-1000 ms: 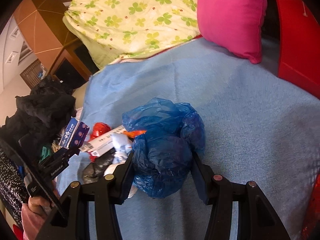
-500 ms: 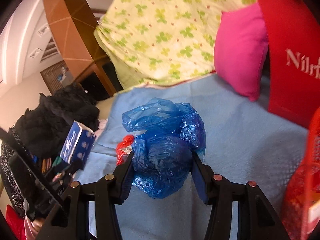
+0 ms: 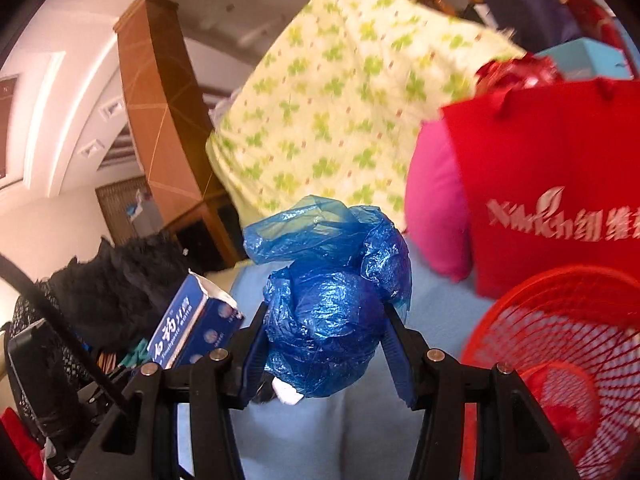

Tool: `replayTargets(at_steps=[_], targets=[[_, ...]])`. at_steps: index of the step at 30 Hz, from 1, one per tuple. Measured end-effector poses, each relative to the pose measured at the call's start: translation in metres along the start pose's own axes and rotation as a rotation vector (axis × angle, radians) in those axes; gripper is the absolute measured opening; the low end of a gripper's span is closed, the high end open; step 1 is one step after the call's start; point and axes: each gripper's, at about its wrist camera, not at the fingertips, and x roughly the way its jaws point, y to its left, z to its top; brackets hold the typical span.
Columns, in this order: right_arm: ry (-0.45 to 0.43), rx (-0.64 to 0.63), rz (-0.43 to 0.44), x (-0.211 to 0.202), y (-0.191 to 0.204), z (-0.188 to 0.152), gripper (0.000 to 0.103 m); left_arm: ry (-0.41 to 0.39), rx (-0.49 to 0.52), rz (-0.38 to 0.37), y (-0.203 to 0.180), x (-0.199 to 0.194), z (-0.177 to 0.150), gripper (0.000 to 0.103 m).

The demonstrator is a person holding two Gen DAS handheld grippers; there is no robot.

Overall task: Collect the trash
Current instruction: 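Carry both items to the red mesh wastebasket and release them inside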

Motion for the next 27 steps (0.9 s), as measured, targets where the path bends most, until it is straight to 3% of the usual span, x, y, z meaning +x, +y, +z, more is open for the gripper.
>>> replayTargets(at_steps=[8, 17, 21, 27], targets=[[-0.075, 0.166, -0.045, -0.037, -0.072, 0.020, 0.055, 0.013, 0.081, -0.133, -0.071, 0.011, 0.023, 0.058], [-0.001, 0.452, -0.112, -0.050, -0.167, 0.016, 0.060, 0.129, 0.119, -0.268, -0.141, 0.058, 0.032, 0.059], [0.018, 0.568, -0.136, -0.053, -0.198, 0.010, 0.068, 0.183, 0.143, -0.303, -0.168, 0.086, 0.033, 0.061], [-0.081, 0.587, -0.142, -0.069, -0.207, 0.014, 0.074, 0.229, 0.170, -0.294, -0.183, 0.104, 0.032, 0.064]])
